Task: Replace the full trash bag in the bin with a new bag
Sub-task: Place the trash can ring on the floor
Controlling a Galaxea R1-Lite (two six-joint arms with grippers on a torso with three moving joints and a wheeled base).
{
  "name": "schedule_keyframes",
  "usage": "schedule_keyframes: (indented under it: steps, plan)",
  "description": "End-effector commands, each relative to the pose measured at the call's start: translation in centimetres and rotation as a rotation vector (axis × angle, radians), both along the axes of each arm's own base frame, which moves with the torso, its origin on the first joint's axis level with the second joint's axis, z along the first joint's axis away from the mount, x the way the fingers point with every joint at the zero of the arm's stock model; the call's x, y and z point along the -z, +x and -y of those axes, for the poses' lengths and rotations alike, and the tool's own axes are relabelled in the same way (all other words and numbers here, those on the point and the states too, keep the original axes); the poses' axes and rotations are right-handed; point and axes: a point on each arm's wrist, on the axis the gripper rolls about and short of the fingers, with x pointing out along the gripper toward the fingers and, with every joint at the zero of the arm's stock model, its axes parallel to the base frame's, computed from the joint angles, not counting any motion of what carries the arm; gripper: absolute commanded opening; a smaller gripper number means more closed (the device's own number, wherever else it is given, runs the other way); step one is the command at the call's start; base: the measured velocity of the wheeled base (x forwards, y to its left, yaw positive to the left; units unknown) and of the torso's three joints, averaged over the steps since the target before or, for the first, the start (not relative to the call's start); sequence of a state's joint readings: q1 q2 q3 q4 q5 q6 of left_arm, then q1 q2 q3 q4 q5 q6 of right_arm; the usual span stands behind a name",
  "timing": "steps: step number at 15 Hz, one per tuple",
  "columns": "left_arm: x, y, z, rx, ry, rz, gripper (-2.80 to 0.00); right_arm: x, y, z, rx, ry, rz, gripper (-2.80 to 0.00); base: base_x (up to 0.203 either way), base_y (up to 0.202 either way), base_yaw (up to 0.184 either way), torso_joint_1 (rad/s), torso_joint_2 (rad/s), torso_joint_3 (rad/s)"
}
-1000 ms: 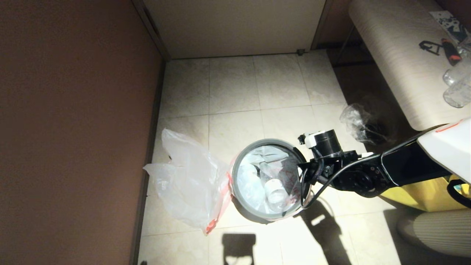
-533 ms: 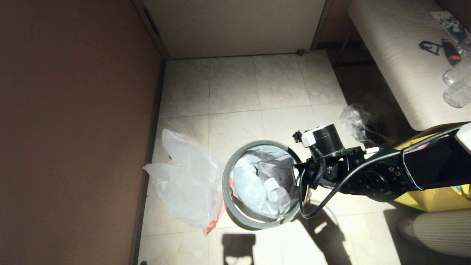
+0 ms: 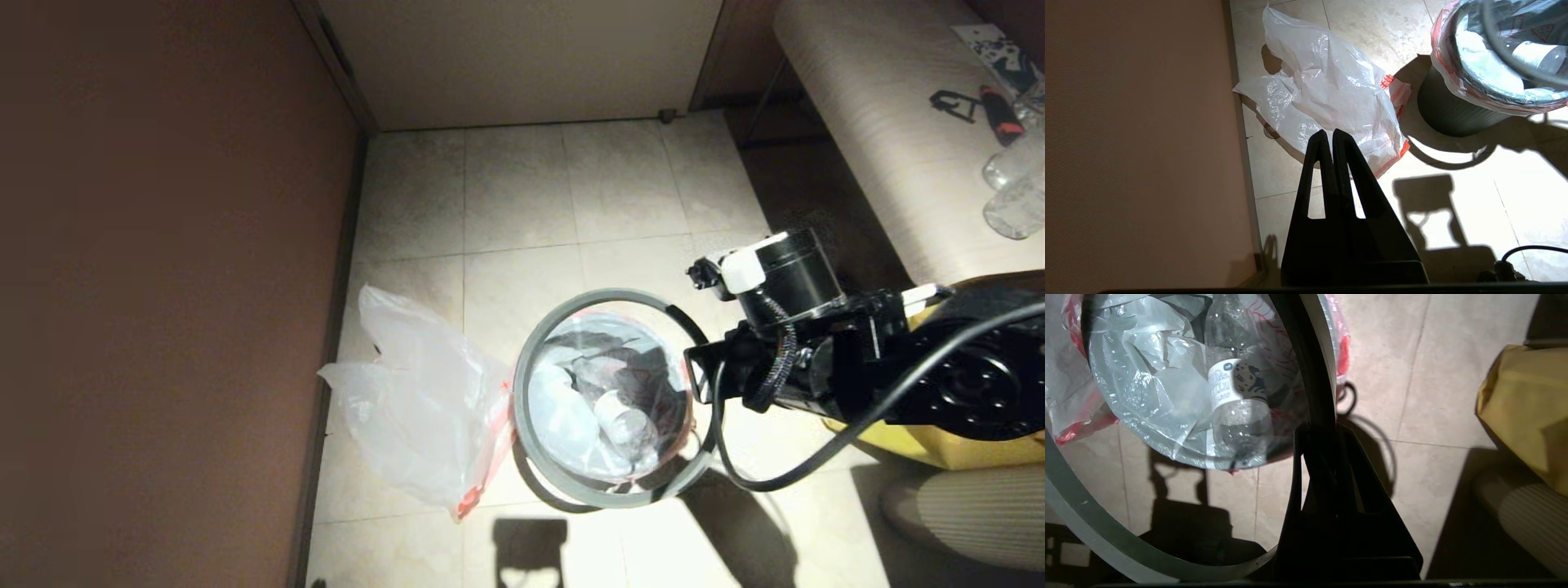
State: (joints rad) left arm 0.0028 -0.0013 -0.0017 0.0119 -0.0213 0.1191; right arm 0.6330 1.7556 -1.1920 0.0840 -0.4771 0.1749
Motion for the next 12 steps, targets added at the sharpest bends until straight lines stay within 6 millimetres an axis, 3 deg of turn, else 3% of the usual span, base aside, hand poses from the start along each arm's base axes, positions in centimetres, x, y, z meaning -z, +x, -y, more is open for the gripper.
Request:
schedule_keyframes:
  steps: [1, 3, 5, 12]
  plan:
    - [0.0, 0.0, 0.0, 0.0, 0.0, -0.002, -2.8, -2.5, -2.2, 1.6, 0.006, 0.02, 0.034, -2.8, 0.0, 0.0, 0.0, 0.0, 0.0, 0.0]
    - [0.0, 0.0, 0.0, 0.0, 0.0, -0.002, -2.8, -2.9, -4.7, 3.8, 0.03, -0.011, 0.012, -2.8, 0.0, 0.0, 0.0, 0.0, 0.0, 0.0]
    - [0.0, 0.0, 0.0, 0.0, 0.0, -0.002, -2.8, -1.7, -6.9, 6.1, 0.078, -0.08, -0.046, -2.8, 0.0, 0.0, 0.0, 0.0, 0.0, 0.0]
    - [0.0, 0.0, 0.0, 0.0, 0.0, -0.001, -2.8, 5.1, -8.0, 14.0, 0.311, -0.318, -0.342, -2.8, 0.0, 0.0, 0.0, 0.0, 0.0, 0.0]
